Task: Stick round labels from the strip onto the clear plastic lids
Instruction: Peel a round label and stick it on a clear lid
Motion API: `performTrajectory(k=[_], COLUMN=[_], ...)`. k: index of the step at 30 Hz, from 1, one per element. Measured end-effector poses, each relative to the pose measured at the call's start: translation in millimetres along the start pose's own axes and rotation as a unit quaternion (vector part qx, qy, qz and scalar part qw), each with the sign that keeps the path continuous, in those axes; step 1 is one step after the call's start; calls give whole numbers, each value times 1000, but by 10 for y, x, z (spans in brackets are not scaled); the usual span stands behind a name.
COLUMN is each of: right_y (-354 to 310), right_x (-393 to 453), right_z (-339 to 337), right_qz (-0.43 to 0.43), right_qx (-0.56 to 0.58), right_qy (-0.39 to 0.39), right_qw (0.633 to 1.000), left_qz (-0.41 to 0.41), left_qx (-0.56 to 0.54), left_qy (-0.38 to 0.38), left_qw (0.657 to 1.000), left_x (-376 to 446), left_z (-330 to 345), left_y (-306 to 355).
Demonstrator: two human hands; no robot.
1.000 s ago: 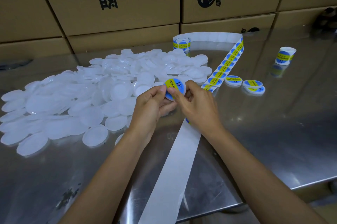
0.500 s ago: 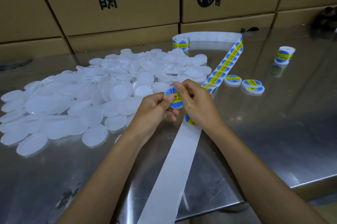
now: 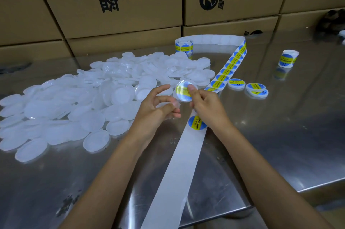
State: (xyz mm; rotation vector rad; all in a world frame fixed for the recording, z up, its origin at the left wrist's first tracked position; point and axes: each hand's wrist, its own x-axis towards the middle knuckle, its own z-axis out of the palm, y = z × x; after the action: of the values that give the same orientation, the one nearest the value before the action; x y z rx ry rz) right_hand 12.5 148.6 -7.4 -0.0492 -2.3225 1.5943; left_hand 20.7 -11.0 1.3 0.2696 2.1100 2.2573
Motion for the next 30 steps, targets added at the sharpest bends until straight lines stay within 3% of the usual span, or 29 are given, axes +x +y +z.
performTrajectory(k=[5, 9, 13, 17, 20, 22, 30], right_y=[93, 152, 155, 167, 177, 188, 191], right_x=[132, 189, 220, 241, 250, 258, 239], right_z=[-153, -269, -385, -515, -588, -619, -648], right_qz=[83, 170, 235, 258, 271, 281, 280], right_qx=[31, 131, 268, 433, 514, 536, 550], right_qy=[93, 102, 125, 162, 167, 160, 146], right_qw=[992, 971, 926, 848, 796, 780, 773], left_qz=[70, 118, 158, 174, 164, 162, 167], left_qx=[196, 282, 363, 462, 491, 501, 504], left_qy=[74, 111, 96, 55, 36, 33, 54], left_qw=[975, 946, 913, 868, 855, 849, 846], left_x=[34, 32, 35, 43, 58, 66, 98], left_z=[-9, -32, -47, -47, -40, -49, -86], left_y=[-65, -101, -121, -178, -204, -217, -238])
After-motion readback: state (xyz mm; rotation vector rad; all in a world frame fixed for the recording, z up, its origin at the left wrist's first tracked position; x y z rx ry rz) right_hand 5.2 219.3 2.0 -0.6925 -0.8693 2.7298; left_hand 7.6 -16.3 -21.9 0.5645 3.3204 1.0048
